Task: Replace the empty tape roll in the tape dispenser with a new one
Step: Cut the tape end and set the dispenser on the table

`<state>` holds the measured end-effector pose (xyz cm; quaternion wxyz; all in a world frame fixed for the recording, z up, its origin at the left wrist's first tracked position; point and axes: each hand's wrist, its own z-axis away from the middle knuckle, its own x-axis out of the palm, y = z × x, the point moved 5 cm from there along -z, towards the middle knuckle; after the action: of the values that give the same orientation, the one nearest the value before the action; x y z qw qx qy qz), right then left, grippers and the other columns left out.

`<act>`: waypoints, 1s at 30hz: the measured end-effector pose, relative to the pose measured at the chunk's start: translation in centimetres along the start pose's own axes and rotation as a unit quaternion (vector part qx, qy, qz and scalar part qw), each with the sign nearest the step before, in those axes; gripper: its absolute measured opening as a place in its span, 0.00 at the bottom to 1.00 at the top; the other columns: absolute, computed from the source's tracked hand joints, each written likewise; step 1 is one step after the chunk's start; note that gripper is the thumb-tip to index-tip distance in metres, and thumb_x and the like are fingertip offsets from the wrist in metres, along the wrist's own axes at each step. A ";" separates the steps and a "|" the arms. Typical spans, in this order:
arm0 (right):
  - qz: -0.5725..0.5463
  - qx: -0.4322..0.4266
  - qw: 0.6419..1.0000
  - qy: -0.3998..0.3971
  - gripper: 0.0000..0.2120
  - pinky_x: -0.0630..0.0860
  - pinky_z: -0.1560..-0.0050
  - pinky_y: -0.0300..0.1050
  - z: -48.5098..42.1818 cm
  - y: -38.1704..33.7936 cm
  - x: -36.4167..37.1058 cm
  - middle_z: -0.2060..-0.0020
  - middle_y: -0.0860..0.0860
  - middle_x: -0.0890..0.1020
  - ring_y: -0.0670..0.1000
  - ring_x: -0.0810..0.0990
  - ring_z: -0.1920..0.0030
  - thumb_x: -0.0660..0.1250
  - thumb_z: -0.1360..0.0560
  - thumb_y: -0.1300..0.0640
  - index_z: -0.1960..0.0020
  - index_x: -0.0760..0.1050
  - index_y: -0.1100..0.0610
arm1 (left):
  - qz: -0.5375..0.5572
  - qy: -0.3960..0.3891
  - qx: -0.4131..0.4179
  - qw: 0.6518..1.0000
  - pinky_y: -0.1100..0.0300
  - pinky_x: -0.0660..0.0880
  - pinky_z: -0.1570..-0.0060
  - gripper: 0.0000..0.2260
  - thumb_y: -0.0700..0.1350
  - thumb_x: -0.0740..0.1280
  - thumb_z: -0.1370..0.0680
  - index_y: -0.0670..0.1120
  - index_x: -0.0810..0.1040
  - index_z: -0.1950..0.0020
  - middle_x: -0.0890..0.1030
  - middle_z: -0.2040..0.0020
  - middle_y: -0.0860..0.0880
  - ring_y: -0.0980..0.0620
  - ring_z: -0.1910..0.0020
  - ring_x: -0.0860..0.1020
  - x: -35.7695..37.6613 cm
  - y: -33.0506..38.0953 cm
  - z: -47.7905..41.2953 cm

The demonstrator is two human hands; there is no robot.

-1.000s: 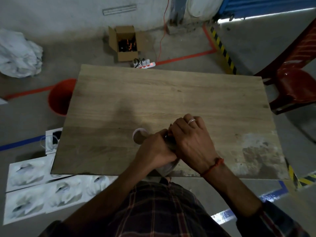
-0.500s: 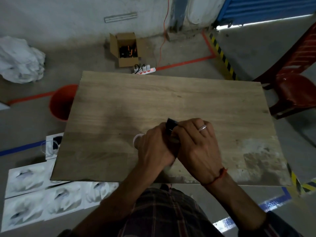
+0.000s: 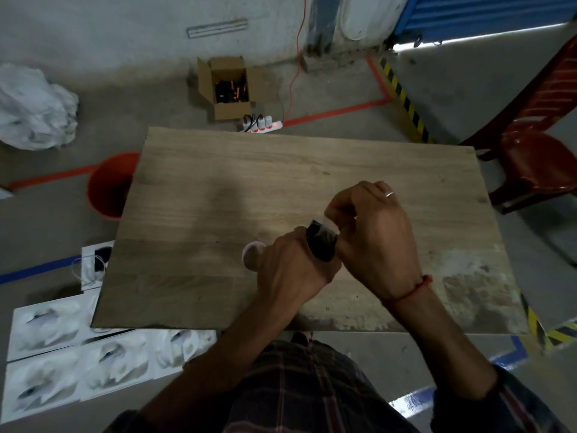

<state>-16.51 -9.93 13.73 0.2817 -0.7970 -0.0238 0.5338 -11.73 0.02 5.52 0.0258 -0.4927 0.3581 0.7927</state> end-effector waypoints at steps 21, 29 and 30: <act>-0.361 0.452 0.775 -0.254 0.09 0.74 0.56 0.44 2.5 11.6 8.8 0.57 0.55 0.82 0.53 0.78 0.56 0.67 0.25 0.66 0.46 0.81 0.62 | 0.092 0.030 0.040 0.995 0.60 0.76 0.66 0.19 0.63 0.72 0.30 0.52 0.78 0.48 0.79 0.59 0.57 0.57 0.62 0.78 -1.1 -0.2 1.4; -0.180 0.074 0.973 0.128 0.13 0.73 0.39 0.43 3.8 3.8 0.6 0.40 0.54 0.79 0.51 0.77 0.38 0.61 0.19 0.57 0.37 0.75 0.61 | 0.066 0.014 0.006 0.998 0.56 0.81 0.60 0.19 0.65 0.71 0.30 0.54 0.78 0.48 0.84 0.57 0.55 0.57 0.61 0.81 -1.7 -0.5 0.5; -0.142 0.030 0.983 0.109 0.15 0.71 0.38 0.44 4.5 2.3 0.8 0.40 0.54 0.78 0.52 0.76 0.37 0.62 0.20 0.55 0.37 0.75 0.61 | 0.060 0.007 0.000 0.998 0.53 0.81 0.56 0.19 0.66 0.70 0.30 0.55 0.78 0.48 0.84 0.57 0.55 0.56 0.59 0.81 -1.6 -0.5 0.4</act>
<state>-20.66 -9.70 10.75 0.3793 -0.8301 -0.0903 0.3987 -11.00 1.11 6.67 -0.0242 -0.4756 0.3874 0.7894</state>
